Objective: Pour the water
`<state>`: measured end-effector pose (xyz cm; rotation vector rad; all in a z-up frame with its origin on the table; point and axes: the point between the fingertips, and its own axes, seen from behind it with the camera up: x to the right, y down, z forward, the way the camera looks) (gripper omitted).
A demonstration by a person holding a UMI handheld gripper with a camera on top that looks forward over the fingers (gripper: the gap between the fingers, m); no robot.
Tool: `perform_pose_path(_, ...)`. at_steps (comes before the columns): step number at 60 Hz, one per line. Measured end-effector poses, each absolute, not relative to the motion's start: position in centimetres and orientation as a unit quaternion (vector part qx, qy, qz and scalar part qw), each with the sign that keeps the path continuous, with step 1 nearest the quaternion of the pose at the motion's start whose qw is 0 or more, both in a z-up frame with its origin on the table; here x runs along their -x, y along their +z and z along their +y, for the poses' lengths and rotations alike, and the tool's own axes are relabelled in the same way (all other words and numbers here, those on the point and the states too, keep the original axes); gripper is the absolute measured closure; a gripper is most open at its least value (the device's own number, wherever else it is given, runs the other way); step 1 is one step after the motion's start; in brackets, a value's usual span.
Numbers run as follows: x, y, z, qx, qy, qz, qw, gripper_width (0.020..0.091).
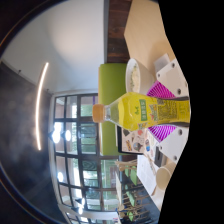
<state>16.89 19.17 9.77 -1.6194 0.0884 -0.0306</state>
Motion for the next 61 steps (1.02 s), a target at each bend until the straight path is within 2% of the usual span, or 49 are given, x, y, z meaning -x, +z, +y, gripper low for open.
perform_pose_path(4,-17.1,10.5,19.4,0.72,0.006,0.036,0.693,0.0816)
perform_pose_path(5,-15.9,9.0,20.1,0.713,0.005,0.038,0.701,0.0818)
perform_pose_path(6,-16.8,9.7,19.9,0.721,0.004,0.031,0.693,0.0818)
perform_pose_path(15,-16.7,9.8,20.3,0.716,-0.001,0.018,0.698,0.0809)
perform_pose_path(18,-16.6,9.9,20.0,0.716,0.011,0.022,0.698,0.0725)
perform_pose_path(20,-16.7,9.9,19.7,0.72,0.015,0.022,0.693,0.0617)
perform_pose_path(23,-17.0,9.9,19.1,0.731,0.015,0.024,0.682,0.0554)
perform_pose_path(25,-17.0,9.9,18.8,0.736,0.021,0.031,0.676,0.046)
perform_pose_path(28,-16.5,10.9,17.3,0.734,0.041,0.036,0.677,0.0265)
perform_pose_path(29,-16.4,11.4,16.7,0.733,0.047,0.038,0.678,0.0244)
perform_pose_path(32,-15.8,12.6,14.3,0.73,0.061,0.035,0.68,0.0277)
perform_pose_path(42,-13.1,16.4,5.0,0.723,0.083,0.029,0.685,0.0274)
perform_pose_path(50,-9.1,19.3,-3.1,0.72,0.158,0.039,0.675,0.0276)
perform_pose_path(61,-7.1,19.9,-11.5,0.709,0.219,0.073,0.666,0.0272)
